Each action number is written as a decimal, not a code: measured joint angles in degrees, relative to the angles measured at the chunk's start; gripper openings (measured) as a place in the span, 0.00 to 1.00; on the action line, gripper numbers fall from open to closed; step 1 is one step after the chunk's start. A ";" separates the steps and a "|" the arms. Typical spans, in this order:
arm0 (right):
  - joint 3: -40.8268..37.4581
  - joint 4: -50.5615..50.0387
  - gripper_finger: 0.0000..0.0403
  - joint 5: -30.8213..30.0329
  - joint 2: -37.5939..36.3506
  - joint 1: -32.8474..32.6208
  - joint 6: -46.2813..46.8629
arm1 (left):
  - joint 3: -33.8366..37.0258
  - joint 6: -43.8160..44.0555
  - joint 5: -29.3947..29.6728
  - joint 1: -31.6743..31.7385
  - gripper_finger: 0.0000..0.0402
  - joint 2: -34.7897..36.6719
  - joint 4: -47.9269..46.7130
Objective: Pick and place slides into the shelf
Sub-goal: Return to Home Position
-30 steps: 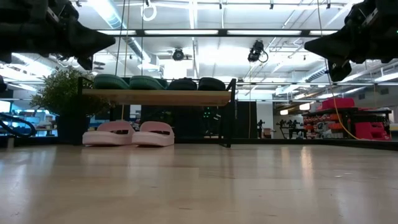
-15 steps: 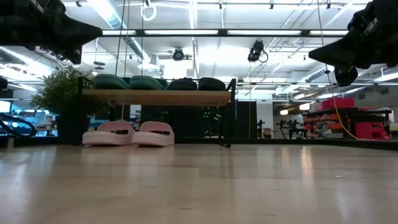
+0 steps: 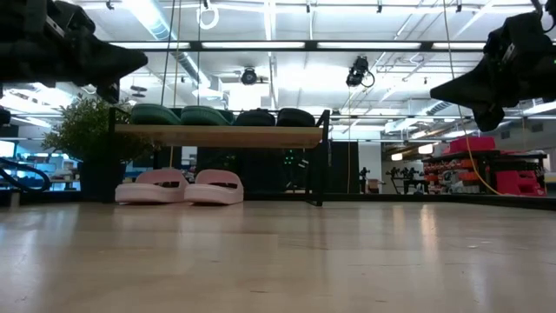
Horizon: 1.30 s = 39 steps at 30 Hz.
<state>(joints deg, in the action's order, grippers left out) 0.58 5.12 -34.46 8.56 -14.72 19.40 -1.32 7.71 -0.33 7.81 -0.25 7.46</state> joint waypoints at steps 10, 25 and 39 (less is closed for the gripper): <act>-0.02 -0.17 0.02 0.01 0.00 0.00 -4.06 | 0.26 1.65 0.08 0.04 0.06 -0.09 -5.94; -0.04 -0.28 0.02 0.03 0.00 0.00 -7.48 | 0.15 2.09 0.10 0.04 0.07 -0.11 -7.06; -0.04 -0.31 0.02 0.03 0.00 0.00 -7.50 | 0.22 2.10 0.02 0.04 0.09 -0.11 -6.66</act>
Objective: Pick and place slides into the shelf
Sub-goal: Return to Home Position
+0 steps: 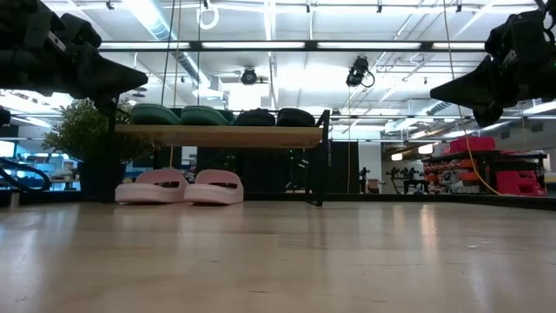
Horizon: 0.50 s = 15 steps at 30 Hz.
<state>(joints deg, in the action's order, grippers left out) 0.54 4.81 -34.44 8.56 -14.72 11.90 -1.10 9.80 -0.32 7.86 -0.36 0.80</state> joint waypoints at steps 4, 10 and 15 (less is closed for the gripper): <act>0.00 -0.01 0.02 0.00 0.00 -0.02 -0.02 | 0.01 0.01 0.00 0.00 0.08 0.00 0.04; -0.02 -0.01 0.02 0.00 0.00 -0.01 -0.04 | 0.02 0.00 0.00 0.00 0.06 0.00 0.07; -0.02 -0.01 0.02 0.00 0.00 0.00 -0.04 | 0.02 0.04 0.00 0.00 0.07 0.00 0.07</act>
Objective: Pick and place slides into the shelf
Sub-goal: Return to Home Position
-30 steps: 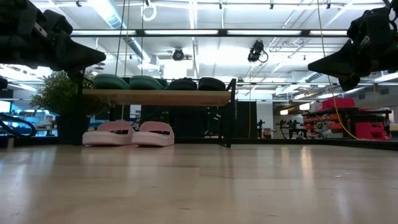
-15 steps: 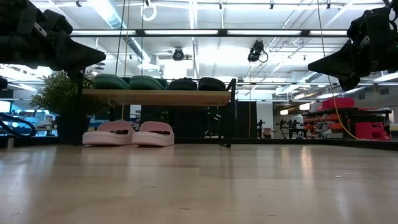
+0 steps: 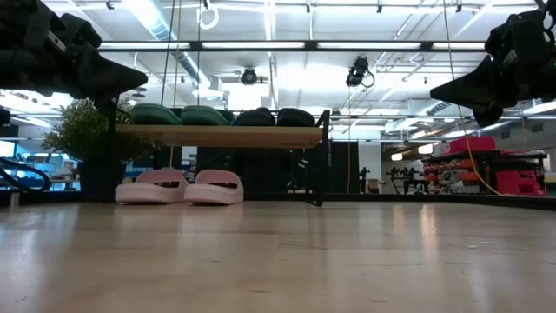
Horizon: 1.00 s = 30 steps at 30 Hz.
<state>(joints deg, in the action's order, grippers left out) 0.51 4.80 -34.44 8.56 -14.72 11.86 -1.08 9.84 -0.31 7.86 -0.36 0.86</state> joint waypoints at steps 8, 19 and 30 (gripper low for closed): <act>0.00 -0.01 0.02 0.01 0.00 -0.02 -0.01 | 0.00 -0.02 0.02 0.00 0.09 0.00 0.02; -0.01 0.00 0.02 0.01 0.00 -0.01 -0.01 | 0.00 -0.04 0.03 0.00 0.06 0.00 0.02; -0.02 0.00 0.02 0.02 0.00 -0.02 0.00 | 0.00 -0.02 0.04 0.00 0.09 0.00 0.03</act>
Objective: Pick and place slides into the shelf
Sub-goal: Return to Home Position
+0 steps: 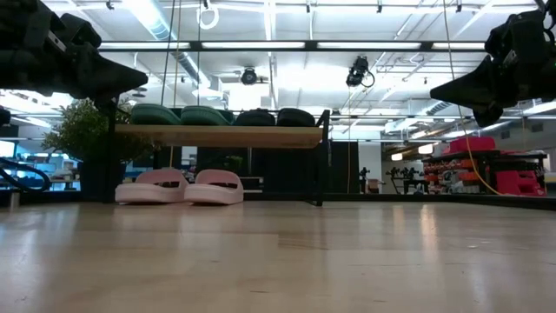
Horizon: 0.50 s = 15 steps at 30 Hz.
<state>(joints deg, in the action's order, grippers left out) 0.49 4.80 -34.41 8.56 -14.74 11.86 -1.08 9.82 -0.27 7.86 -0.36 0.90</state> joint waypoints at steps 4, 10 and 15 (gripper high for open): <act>0.00 0.00 0.02 0.00 0.00 0.00 0.00 | 0.00 0.00 0.00 0.00 0.07 0.00 -0.01; 0.00 0.00 0.02 -0.02 0.00 0.02 0.00 | 0.00 -0.04 0.00 0.00 0.06 0.00 0.01; 0.00 -0.02 0.02 0.00 0.01 0.00 0.00 | 0.00 -0.02 0.00 0.00 0.08 0.01 0.00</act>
<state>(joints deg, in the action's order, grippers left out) 0.49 4.78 -34.41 8.57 -14.74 11.86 -1.08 9.80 -0.27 7.86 -0.35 0.90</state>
